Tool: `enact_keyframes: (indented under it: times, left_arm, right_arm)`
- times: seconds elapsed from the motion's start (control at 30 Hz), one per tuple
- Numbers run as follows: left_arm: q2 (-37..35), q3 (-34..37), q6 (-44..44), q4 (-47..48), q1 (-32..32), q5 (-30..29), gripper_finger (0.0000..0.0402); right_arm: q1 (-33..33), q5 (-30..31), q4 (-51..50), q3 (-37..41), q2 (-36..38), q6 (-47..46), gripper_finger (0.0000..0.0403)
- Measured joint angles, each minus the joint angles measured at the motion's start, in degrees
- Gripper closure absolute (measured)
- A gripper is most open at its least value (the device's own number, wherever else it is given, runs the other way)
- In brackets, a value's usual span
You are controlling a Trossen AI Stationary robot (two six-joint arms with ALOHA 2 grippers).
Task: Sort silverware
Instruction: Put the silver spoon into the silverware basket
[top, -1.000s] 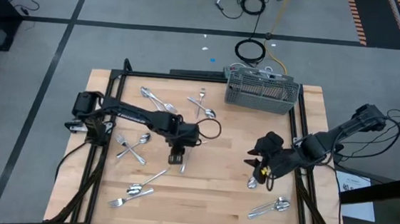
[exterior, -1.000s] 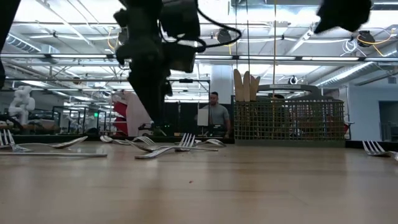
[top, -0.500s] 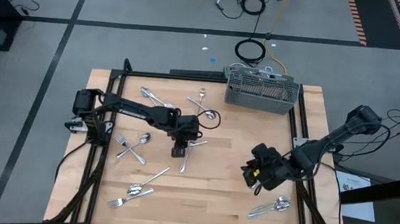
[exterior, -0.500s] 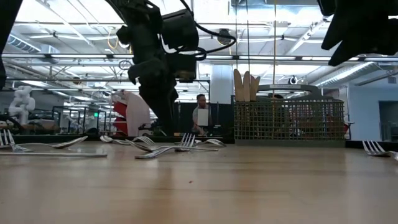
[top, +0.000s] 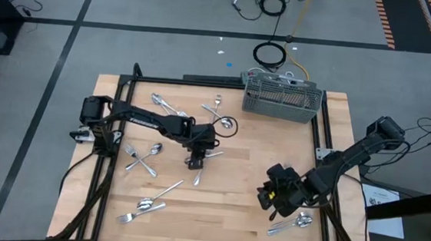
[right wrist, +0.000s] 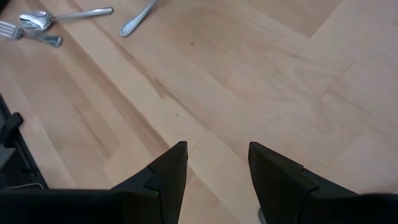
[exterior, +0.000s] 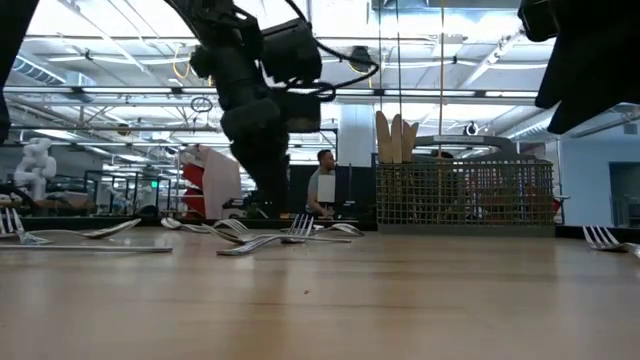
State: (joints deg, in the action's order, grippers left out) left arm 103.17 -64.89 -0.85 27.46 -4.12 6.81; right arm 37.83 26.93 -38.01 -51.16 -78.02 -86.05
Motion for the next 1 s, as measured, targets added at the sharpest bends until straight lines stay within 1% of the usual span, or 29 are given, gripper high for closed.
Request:
enact_keyframes:
  times: [0.23,0.37,0.47,0.5,0.6,0.73,0.87,1.0]
  left_arm:
    - [0.4,2.5,-3.7,-0.4,0.0,-1.1,0.0272]
    - [0.5,3.3,-11.1,-1.3,0.0,-1.4,0.0272]
    - [0.2,3.2,-19.4,-1.9,0.0,-2.2,0.0272]
    - [0.2,3.0,-23.4,-1.8,0.0,-2.4,0.0272]
    - [0.2,2.8,-39.2,-1.8,0.0,-2.4,0.0272]
    - [0.2,2.8,-56.4,-1.9,0.0,-2.7,0.0272]
    - [0.2,2.8,-73.7,-2.3,0.2,-6.0,0.0272]
    - [0.2,2.8,-98.0,-2.3,0.6,-8.3,0.0272]
  right_arm:
    - [2.1,0.0,-0.9,0.0,0.0,2.6,0.0241]
    - [3.0,0.0,-2.2,0.0,0.0,2.9,0.0241]
    - [3.4,0.0,-3.2,0.0,0.0,3.2,0.0241]
    - [3.5,0.0,-3.3,0.0,0.0,3.6,0.0241]
    - [3.6,0.0,-3.3,0.0,0.0,5.2,0.0241]
    - [3.5,0.0,-3.2,0.0,0.0,6.8,0.0241]
    - [3.5,0.0,-3.2,0.0,0.0,8.7,0.0241]
    - [3.5,0.0,-3.3,0.0,0.0,9.2,0.0241]
